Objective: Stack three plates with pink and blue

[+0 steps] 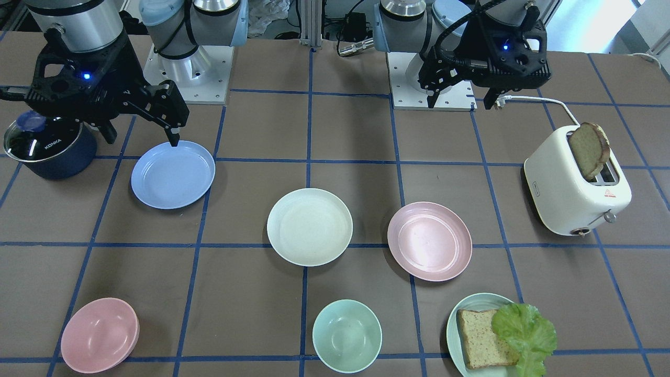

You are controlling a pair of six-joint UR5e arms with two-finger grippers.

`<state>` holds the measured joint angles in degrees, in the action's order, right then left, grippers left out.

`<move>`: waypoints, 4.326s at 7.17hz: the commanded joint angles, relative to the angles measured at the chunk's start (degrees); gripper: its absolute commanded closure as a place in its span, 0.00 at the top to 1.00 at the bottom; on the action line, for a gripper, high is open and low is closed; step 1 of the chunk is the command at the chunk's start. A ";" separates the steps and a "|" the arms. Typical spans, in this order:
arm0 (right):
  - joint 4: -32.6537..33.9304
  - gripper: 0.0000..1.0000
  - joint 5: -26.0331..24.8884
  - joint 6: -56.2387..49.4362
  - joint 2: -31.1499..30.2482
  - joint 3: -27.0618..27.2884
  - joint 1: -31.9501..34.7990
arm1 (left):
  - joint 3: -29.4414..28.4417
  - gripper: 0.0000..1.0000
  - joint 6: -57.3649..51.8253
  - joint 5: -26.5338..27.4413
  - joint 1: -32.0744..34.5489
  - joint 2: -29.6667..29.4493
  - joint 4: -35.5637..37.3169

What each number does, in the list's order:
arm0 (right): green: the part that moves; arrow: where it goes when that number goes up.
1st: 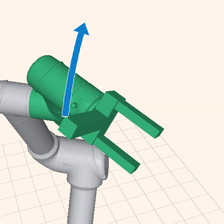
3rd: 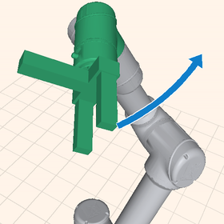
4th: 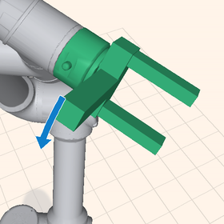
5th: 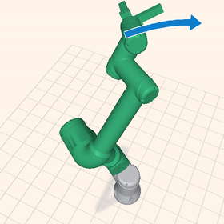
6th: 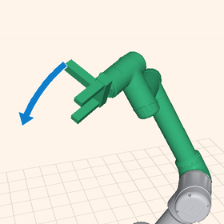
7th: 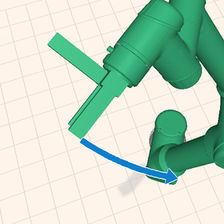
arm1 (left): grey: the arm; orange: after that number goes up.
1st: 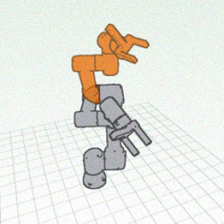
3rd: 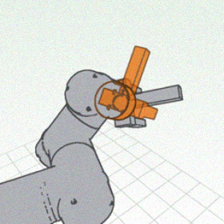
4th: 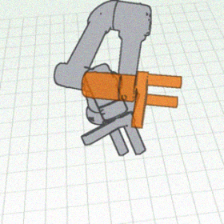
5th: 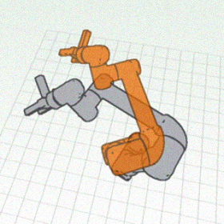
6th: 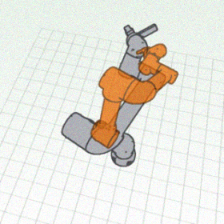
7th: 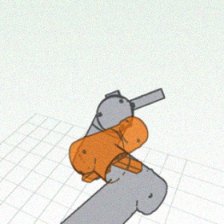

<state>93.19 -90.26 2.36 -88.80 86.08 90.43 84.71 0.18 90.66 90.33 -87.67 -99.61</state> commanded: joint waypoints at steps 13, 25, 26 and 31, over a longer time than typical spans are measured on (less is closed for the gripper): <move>-0.99 1.00 0.53 0.02 0.12 -1.61 -0.87 | 0.54 1.00 0.17 -0.57 0.20 0.13 0.29; 27.68 1.00 0.00 -12.79 1.79 30.59 -17.01 | 21.11 1.00 5.44 -0.57 2.75 -23.23 42.72; 30.62 1.00 0.34 -16.73 1.53 36.39 -20.87 | 21.19 0.91 5.79 -0.57 2.75 -24.38 44.40; 37.15 0.91 0.35 -22.73 0.91 46.09 -25.11 | 21.28 0.00 5.09 -0.39 6.27 -28.00 50.91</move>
<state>129.87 -89.76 -18.64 -87.89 129.83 66.61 106.03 5.60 90.16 96.49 -115.51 -49.70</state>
